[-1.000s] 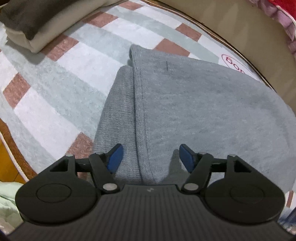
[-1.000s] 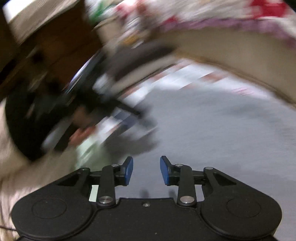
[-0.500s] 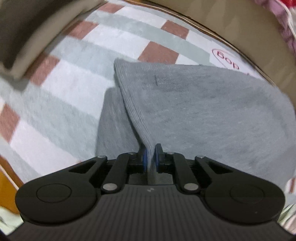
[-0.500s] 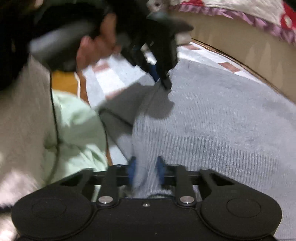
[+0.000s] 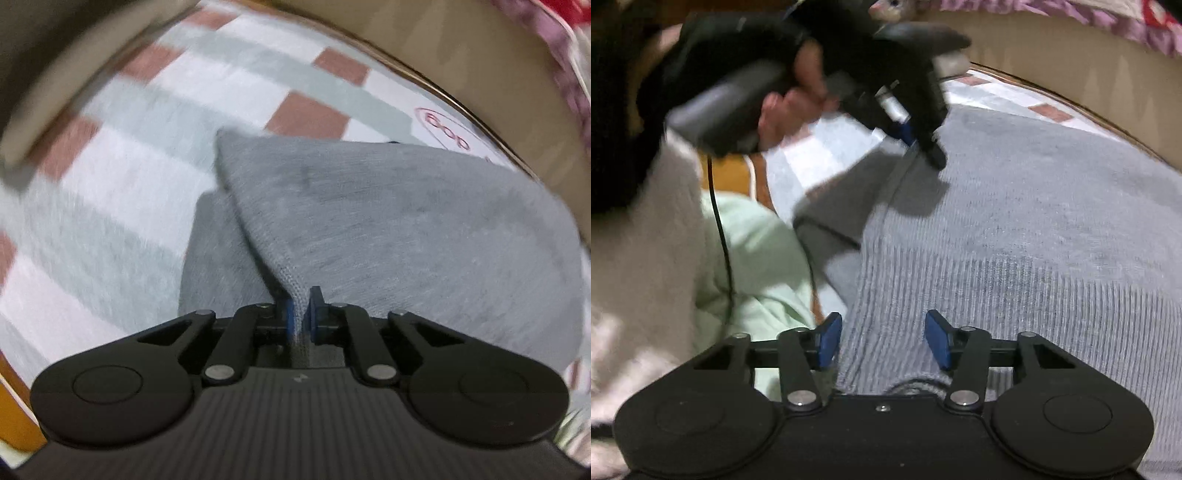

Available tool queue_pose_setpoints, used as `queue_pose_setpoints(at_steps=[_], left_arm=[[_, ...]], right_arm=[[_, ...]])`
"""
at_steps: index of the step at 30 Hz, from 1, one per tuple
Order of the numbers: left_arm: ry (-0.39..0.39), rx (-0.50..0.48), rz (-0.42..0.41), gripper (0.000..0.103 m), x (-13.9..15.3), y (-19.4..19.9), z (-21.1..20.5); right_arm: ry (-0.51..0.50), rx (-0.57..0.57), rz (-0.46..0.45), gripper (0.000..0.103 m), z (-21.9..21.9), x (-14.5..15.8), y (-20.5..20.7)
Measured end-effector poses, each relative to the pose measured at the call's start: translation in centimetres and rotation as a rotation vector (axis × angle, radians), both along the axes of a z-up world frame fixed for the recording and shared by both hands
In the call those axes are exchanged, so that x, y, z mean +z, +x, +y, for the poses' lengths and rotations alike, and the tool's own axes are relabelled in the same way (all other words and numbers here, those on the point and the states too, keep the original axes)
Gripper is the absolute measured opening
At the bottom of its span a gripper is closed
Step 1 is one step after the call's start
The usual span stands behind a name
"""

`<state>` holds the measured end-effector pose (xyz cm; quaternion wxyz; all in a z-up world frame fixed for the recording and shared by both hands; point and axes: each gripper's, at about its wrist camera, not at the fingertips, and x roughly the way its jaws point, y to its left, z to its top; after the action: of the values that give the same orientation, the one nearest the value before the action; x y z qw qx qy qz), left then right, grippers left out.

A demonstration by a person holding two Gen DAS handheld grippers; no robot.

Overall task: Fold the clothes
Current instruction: 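Pinch the cardigan edge with the left gripper while the right gripper pinches the hem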

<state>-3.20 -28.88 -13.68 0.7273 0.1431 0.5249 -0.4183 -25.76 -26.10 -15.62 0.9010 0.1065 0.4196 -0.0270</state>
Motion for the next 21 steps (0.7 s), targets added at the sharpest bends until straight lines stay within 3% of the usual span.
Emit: queue_pose_setpoints(at_steps=[1, 4, 10, 13, 15, 18, 21], left_arm=[[-0.011, -0.019, -0.029, 0.007, 0.6, -0.2, -0.1], [-0.069, -0.041, -0.064, 0.007, 2.1, -0.2, 0.0], [-0.149, -0.019, 0.006, 0.007, 2.3, 1.0, 0.2], [-0.189, -0.008, 0.04, 0.007, 2.4, 1.6, 0.4], [-0.216, 0.0, 0.063, 0.007, 2.4, 2.0, 0.4], [-0.254, 0.006, 0.086, 0.007, 2.8, 2.5, 0.6], [-0.24, 0.003, 0.056, 0.007, 3.5, 2.8, 1.3]], right_arm=[[0.051, -0.026, -0.019, 0.008, -0.7, 0.5, -0.2], [0.264, -0.102, -0.095, 0.009, -3.2, 2.0, -0.9], [0.616, -0.251, -0.334, 0.008, -9.8, 4.7, -3.5], [0.702, -0.38, -0.419, 0.008, -13.2, 4.1, -6.0], [0.707, -0.446, -0.414, 0.009, -14.4, 3.2, -7.2], [0.748, -0.454, -0.382, 0.009, -14.0, 2.1, -7.3], [0.893, -0.399, -0.358, 0.009, -12.4, 0.8, -6.1]])
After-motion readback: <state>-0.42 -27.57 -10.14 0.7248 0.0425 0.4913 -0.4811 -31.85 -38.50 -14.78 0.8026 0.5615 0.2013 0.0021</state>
